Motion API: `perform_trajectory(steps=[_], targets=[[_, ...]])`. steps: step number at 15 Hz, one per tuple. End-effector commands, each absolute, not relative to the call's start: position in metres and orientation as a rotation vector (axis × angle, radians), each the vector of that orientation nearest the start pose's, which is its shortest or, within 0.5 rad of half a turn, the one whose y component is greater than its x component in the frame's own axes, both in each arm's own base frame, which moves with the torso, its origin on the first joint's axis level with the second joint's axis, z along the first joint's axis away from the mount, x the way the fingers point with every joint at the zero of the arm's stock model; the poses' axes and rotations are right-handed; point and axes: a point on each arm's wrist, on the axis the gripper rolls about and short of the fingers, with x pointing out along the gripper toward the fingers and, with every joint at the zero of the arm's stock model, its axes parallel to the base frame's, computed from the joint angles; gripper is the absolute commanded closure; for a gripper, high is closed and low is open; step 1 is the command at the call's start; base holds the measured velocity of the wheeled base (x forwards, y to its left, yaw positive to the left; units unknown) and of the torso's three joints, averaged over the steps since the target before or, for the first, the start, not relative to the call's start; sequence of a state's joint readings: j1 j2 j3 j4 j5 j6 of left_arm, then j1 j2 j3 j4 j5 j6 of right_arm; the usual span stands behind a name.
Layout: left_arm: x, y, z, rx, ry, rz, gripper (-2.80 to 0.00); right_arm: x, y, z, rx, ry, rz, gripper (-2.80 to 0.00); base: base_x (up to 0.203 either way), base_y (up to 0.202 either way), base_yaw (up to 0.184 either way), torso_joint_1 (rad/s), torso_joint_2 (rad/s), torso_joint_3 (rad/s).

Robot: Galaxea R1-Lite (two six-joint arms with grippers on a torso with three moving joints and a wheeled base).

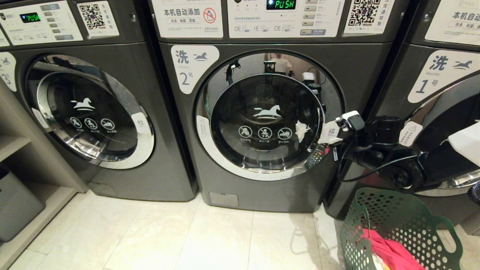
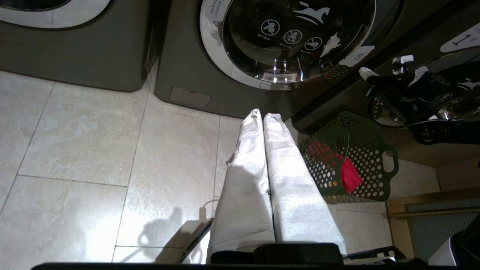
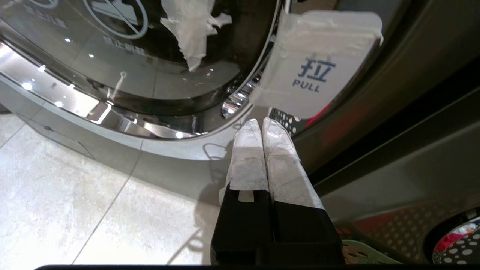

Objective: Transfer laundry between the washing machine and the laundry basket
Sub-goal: Press the washing machine door tightly with the right hand

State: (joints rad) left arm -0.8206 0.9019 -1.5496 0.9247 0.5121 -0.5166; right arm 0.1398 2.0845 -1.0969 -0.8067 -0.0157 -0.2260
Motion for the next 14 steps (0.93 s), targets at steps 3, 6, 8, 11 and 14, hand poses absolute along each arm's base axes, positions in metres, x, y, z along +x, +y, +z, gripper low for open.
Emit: perform_trajectory(steps=[3,6,8,11,14], targets=[[0.010,0.005,0.373,-0.339,0.293,-0.237,0.00,0.411,0.057,0.150,-0.239,0.118,0.121,0.00,0.000,0.000,0.000,0.000,0.00,0.000],[0.010,0.006,0.373,-0.345,0.294,-0.236,0.00,0.427,0.056,0.156,-0.238,0.077,0.050,0.00,0.000,0.000,0.000,0.000,0.00,0.000],[0.011,0.005,0.373,-0.343,0.296,-0.235,0.00,0.434,0.057,0.157,-0.237,0.064,0.038,0.00,0.000,0.000,0.000,0.000,0.00,0.000],[0.010,0.006,0.372,-0.336,0.302,-0.235,0.00,0.442,0.057,0.151,-0.237,0.064,0.035,0.00,0.000,0.000,0.000,0.000,0.00,0.000],[0.004,0.013,0.370,-0.321,0.313,-0.228,0.00,0.457,0.056,0.145,-0.239,0.057,-0.013,0.00,0.000,0.000,0.000,0.000,0.00,0.000]])
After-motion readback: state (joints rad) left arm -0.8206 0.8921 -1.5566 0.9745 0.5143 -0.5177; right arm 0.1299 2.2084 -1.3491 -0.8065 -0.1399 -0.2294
